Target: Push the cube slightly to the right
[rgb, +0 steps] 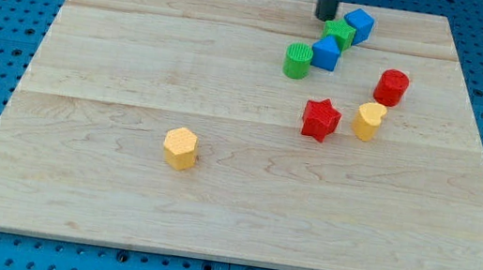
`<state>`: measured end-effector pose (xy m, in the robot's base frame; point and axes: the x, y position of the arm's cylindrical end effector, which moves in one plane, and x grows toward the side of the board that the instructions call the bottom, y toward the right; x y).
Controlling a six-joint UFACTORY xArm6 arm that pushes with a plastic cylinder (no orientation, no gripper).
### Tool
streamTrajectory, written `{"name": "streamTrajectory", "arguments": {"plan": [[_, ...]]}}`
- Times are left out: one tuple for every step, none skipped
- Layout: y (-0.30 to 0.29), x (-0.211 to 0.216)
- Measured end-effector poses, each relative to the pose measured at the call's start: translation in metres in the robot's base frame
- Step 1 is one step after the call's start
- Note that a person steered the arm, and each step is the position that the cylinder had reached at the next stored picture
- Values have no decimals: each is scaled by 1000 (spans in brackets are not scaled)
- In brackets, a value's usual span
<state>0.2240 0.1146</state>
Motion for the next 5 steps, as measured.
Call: {"name": "streamTrajectory", "arguments": {"plan": [[33, 0], [20, 0], [-30, 0], [-67, 7], [-59, 10]]}}
